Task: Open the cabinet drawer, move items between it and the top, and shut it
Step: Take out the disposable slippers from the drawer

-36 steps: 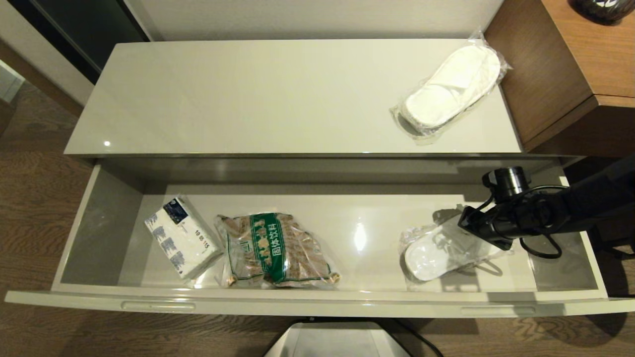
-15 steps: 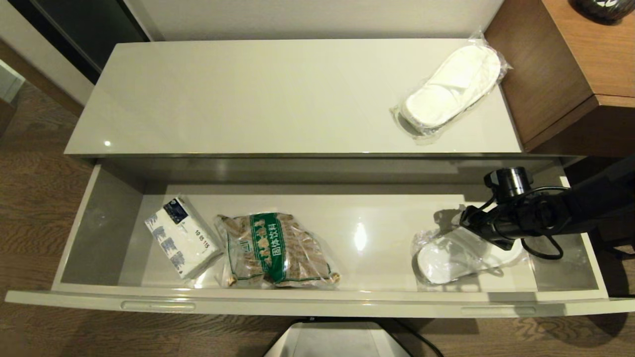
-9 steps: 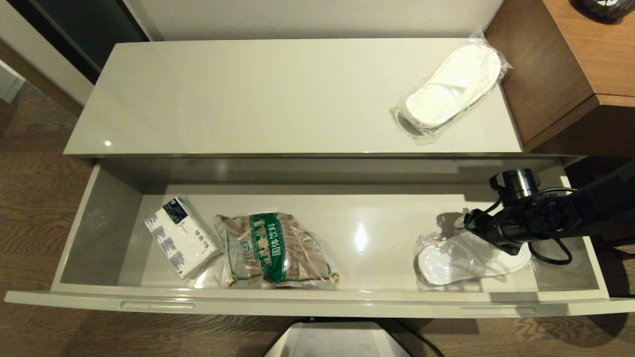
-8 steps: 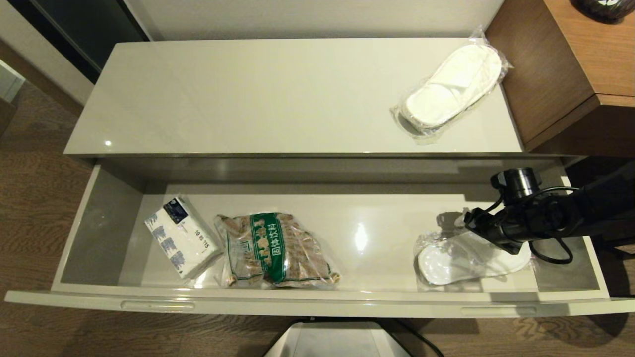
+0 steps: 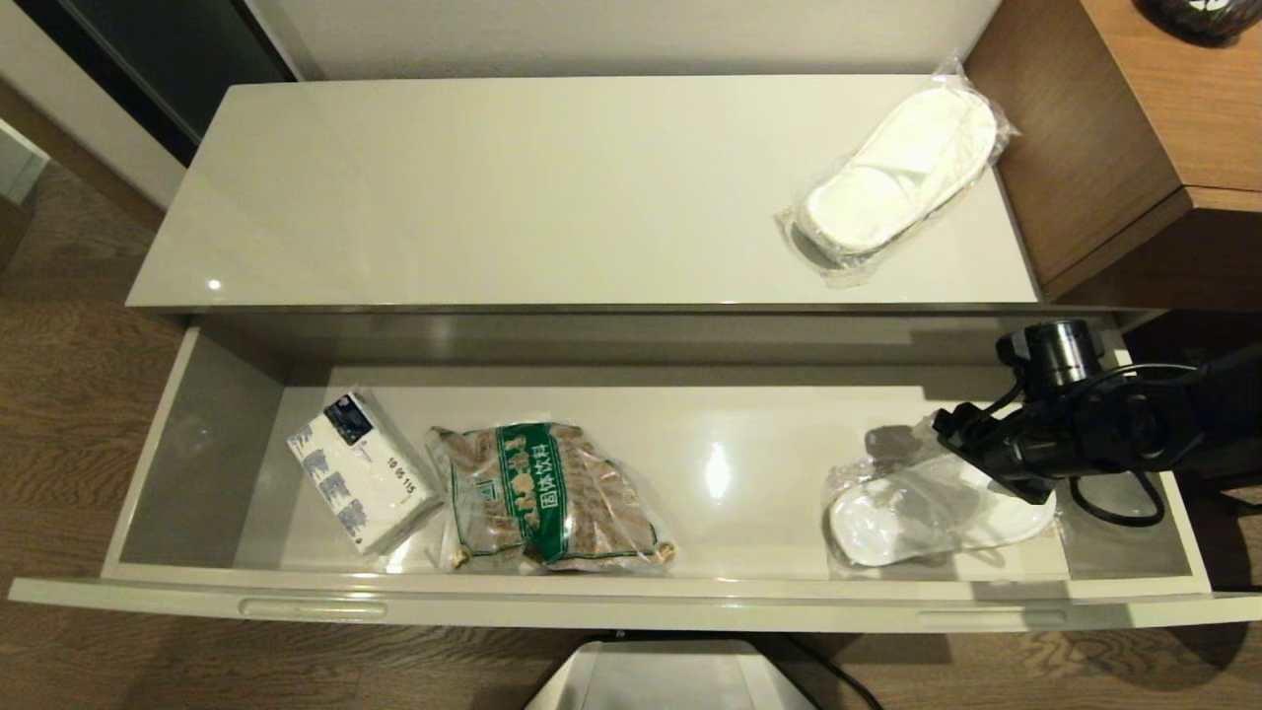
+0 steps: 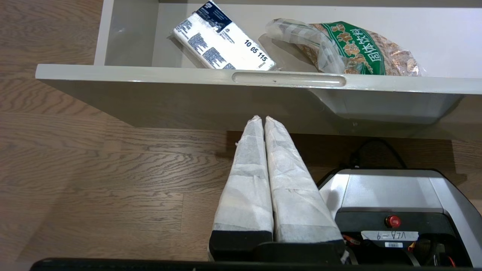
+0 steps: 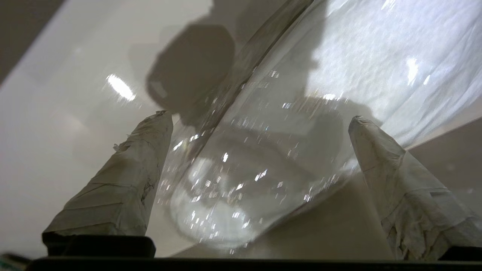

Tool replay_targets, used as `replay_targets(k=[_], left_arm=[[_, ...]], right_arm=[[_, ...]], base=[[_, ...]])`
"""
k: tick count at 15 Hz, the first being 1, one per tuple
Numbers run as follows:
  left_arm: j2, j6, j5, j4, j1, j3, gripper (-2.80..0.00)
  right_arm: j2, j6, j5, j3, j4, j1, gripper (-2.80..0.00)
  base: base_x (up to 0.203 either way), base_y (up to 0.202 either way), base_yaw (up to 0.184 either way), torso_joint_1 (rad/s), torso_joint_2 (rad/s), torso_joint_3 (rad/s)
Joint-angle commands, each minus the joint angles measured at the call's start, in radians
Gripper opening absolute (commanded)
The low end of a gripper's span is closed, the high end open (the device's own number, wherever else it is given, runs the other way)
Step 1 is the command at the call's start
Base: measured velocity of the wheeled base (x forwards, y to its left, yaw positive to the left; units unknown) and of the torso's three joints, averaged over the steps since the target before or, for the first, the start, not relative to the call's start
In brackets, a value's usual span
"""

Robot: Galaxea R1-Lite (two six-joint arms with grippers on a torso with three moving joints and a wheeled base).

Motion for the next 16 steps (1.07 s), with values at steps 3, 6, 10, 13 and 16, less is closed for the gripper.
replay_targets(k=[3, 6, 10, 13, 16], left_arm=[[0.0, 0.0, 0.0, 0.0, 0.0, 0.0, -2.8], [0.0, 0.0, 0.0, 0.0, 0.0, 0.0, -2.8], [0.0, 0.0, 0.0, 0.0, 0.0, 0.0, -2.8], [0.0, 0.0, 0.0, 0.0, 0.0, 0.0, -2.8], [0.0, 0.0, 0.0, 0.0, 0.0, 0.0, -2.8]], right_arm=[[-0.112, 0.002, 0.0, 0.032, 0.001, 0.07, 0.0], [-0.1, 0.016, 0.001, 0.017, -0.003, 0.141, 0.0], [-0.086, 0.069, -0.032, 0.014, -0.003, 0.143, 0.0], [-0.09, 0.063, -0.033, 0.025, -0.008, 0.032, 0.0], [-0.084, 0.042, -0.025, 0.018, -0.012, -0.016, 0.0]], base=[[0.0, 0.0, 0.0, 0.0, 0.0, 0.0], [0.0, 0.0, 0.0, 0.0, 0.0, 0.0], [0.0, 0.0, 0.0, 0.0, 0.0, 0.0], [0.0, 0.0, 0.0, 0.0, 0.0, 0.0], [0.0, 0.0, 0.0, 0.0, 0.0, 0.0]])
